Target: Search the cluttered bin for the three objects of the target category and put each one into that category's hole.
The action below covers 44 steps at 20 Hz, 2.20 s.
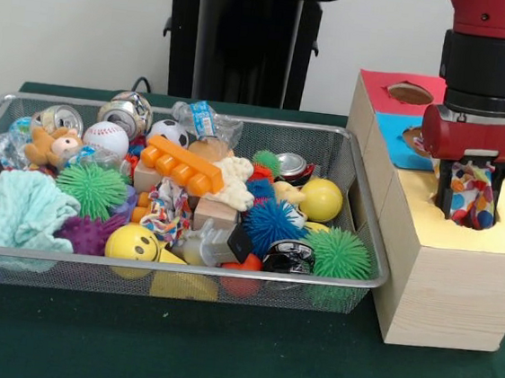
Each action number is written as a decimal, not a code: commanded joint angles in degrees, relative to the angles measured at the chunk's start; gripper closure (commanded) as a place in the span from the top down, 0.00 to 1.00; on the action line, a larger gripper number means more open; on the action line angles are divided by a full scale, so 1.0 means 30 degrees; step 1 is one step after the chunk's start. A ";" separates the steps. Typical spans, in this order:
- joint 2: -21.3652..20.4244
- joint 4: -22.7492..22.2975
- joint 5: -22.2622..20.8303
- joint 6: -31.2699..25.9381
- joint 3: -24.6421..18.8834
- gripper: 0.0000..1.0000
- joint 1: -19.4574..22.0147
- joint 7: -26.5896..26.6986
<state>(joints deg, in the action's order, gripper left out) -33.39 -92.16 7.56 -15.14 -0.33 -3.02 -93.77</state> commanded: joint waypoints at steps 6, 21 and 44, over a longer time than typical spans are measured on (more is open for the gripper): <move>-0.0285 -0.1462 0.0604 -0.4015 -0.0185 1.00 0.0019 -0.3449; -0.1265 -0.1130 0.0264 -0.5418 0.0028 1.00 -0.0151 -0.3076; -0.1237 -0.1704 0.0197 -0.4062 -0.0477 0.00 0.0327 -0.2724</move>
<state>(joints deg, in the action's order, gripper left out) -37.37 -92.47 7.49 -21.61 1.12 -3.97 -93.77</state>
